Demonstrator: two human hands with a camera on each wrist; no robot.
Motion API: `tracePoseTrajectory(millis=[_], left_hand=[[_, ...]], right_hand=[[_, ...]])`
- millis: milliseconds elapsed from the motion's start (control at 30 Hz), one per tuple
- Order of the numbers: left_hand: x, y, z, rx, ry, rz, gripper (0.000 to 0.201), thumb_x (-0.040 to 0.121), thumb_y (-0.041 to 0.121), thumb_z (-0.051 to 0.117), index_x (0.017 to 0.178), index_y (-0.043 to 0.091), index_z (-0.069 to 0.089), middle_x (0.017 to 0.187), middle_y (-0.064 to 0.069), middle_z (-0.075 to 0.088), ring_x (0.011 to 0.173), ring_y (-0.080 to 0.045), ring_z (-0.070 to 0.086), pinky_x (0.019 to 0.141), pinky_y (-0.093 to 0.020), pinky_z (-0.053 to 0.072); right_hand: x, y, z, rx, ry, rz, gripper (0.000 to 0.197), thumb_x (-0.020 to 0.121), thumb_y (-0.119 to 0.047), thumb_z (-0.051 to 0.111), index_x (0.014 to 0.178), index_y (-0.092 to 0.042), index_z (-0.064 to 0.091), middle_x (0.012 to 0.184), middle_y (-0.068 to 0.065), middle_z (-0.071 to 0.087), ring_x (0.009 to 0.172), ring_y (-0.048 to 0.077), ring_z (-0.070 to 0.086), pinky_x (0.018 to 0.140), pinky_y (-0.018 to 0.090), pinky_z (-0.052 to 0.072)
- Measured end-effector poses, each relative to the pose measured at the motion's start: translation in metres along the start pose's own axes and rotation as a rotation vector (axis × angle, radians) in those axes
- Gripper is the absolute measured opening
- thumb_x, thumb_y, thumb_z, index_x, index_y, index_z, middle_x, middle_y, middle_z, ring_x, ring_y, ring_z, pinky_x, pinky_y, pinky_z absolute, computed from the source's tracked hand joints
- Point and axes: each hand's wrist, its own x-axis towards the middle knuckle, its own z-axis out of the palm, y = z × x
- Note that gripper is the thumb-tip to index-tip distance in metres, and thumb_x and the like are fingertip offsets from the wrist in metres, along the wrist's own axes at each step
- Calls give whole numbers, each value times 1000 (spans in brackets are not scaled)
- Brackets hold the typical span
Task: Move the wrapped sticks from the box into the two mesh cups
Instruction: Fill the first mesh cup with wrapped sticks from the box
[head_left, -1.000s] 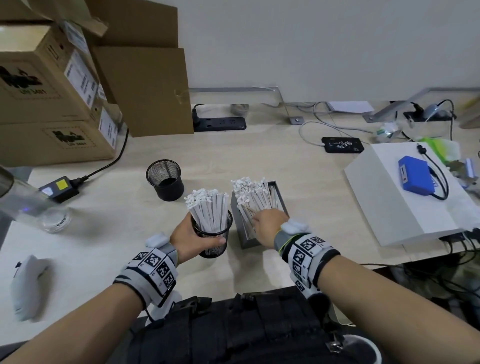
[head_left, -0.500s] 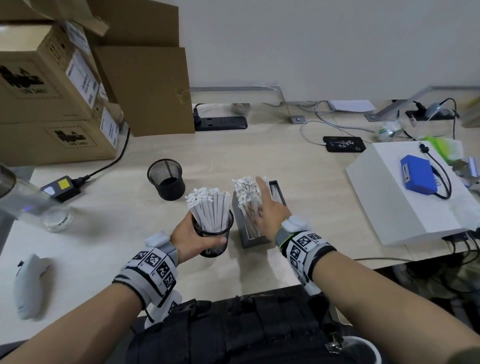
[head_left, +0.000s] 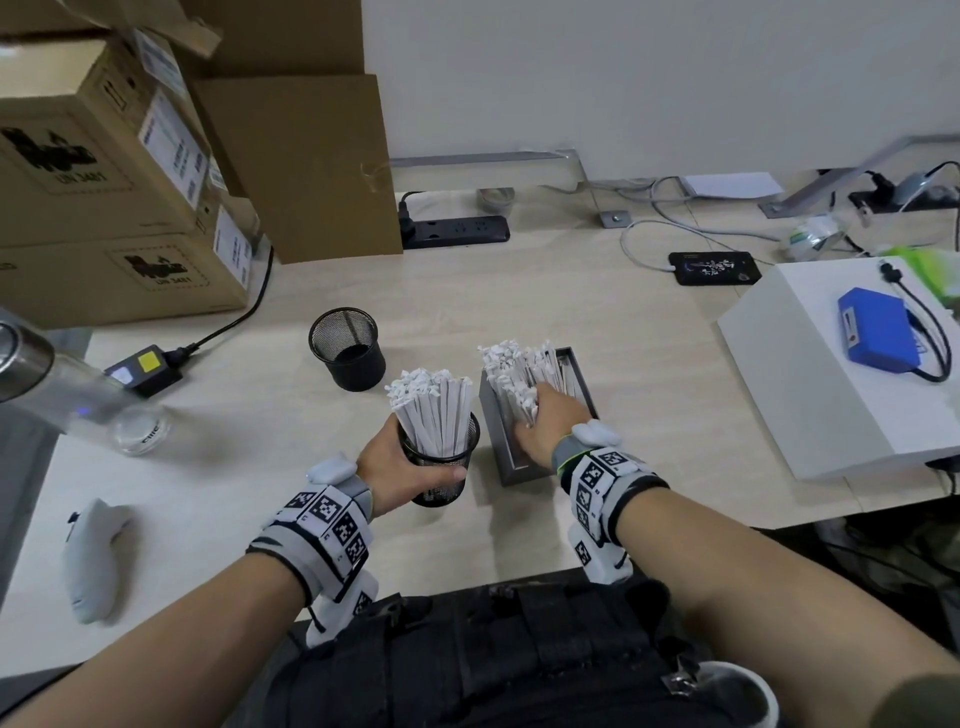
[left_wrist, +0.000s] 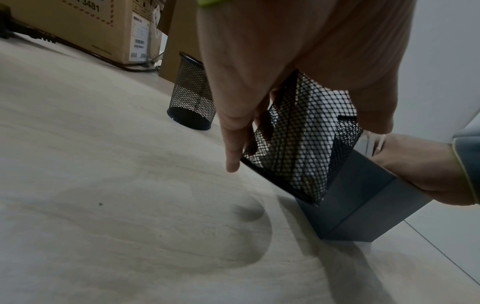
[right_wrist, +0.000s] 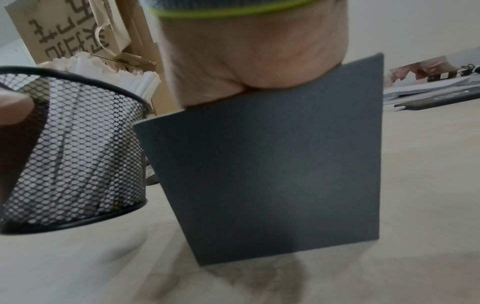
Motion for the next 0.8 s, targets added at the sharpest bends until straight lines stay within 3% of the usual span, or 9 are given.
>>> tracePoseTrajectory(millis=[133,233,267,400,467,533,600,667,800], left_hand=[[2,1,0,9,12,12,105,46,46,89,137,25,43,129,7,60,120,-13,54,103,-34,42],[5,2,1,-1,22,19,99,52,36,92,138,23,43,128,6,60,119,-13,54,101,-31,41],[5,2,1,-2,25,20,99,53,34,92,138,22,44,128,6,60,119,-13,54,101,-31,41],[6,5,1,-2,21,15,109,43,48,89,138,22,43,128,6,61,119,-13,55,101,-32,43],[5,6,1,-5,17,22,108,44,47,90,138,21,43,128,6,61,119,-13,56,100,-31,43],[6,8,1,-12,13,29,101,52,34,93,139,20,43,128,5,61,119,-14,56,99,-31,42],[6,10,1,-19,12,35,98,54,30,94,138,21,43,127,4,61,119,-15,56,101,-32,42],[6,13,1,-19,8,41,106,46,42,92,138,22,44,127,5,61,119,-14,56,104,-35,43],[5,17,0,-34,-3,55,112,38,51,87,137,24,43,126,6,62,119,-14,56,105,-36,43]], right_hand=[[-2,1,-10,97,0,-35,57,86,-39,61,137,-20,41,92,7,68,89,30,65,69,29,48],[-8,3,-20,110,7,-41,46,88,-52,57,118,-17,56,104,10,68,96,31,64,74,30,46],[-8,4,-22,117,15,-29,42,91,-51,53,113,-15,58,107,11,67,99,32,63,75,30,44],[-3,11,-22,134,-7,10,52,86,-30,54,136,-15,49,108,11,70,97,33,64,77,31,49],[-2,13,-24,150,4,6,31,84,-30,56,110,-14,61,96,10,70,85,31,63,68,29,45],[-3,11,-31,132,12,0,22,86,-37,59,80,-17,53,78,6,63,74,28,56,64,28,40],[-4,10,-38,108,27,2,43,82,-55,64,74,-16,47,68,3,54,67,25,53,61,31,39],[-2,10,-42,94,28,9,54,76,-64,66,67,-15,43,66,3,52,64,24,53,58,31,40],[-2,11,-47,93,41,5,50,82,-57,63,64,-15,41,65,2,51,65,27,53,58,30,39]])
